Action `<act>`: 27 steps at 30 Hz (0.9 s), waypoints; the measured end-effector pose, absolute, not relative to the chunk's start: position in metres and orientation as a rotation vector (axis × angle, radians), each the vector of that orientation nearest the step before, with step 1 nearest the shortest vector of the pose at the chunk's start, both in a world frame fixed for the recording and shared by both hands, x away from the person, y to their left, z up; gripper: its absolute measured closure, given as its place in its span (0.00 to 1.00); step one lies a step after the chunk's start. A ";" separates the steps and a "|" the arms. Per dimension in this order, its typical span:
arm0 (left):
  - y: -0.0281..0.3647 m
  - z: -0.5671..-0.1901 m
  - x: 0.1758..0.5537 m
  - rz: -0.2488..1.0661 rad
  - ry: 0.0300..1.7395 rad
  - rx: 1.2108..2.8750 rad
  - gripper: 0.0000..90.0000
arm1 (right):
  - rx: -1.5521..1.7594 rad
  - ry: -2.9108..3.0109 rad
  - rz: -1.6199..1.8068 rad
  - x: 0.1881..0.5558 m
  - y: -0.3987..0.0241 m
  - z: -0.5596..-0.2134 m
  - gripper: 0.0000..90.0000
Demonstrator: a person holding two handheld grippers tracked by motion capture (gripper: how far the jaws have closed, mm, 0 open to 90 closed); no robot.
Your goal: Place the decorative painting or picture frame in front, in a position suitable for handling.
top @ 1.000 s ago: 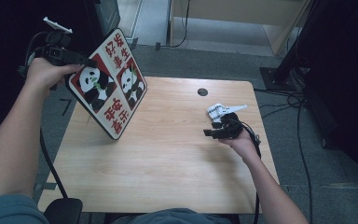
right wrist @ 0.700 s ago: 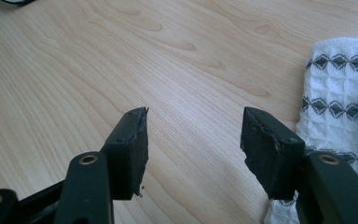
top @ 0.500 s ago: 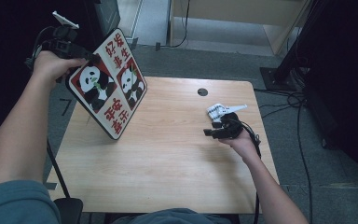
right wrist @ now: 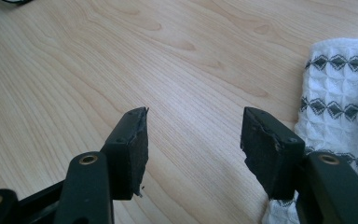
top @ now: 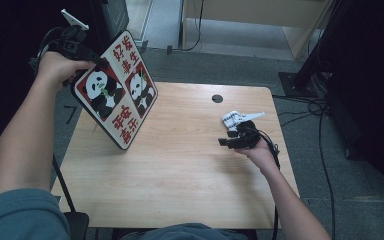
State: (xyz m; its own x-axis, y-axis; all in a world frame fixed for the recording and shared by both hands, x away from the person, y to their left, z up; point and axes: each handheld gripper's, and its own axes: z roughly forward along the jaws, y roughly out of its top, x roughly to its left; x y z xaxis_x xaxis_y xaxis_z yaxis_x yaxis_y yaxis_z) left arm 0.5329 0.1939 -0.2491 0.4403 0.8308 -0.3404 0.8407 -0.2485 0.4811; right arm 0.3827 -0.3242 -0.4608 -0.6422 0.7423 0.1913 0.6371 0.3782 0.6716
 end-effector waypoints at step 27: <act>0.147 -0.221 0.490 0.003 1.349 2.107 0.88 | 1.253 2.495 1.100 0.384 -0.323 -0.462 0.47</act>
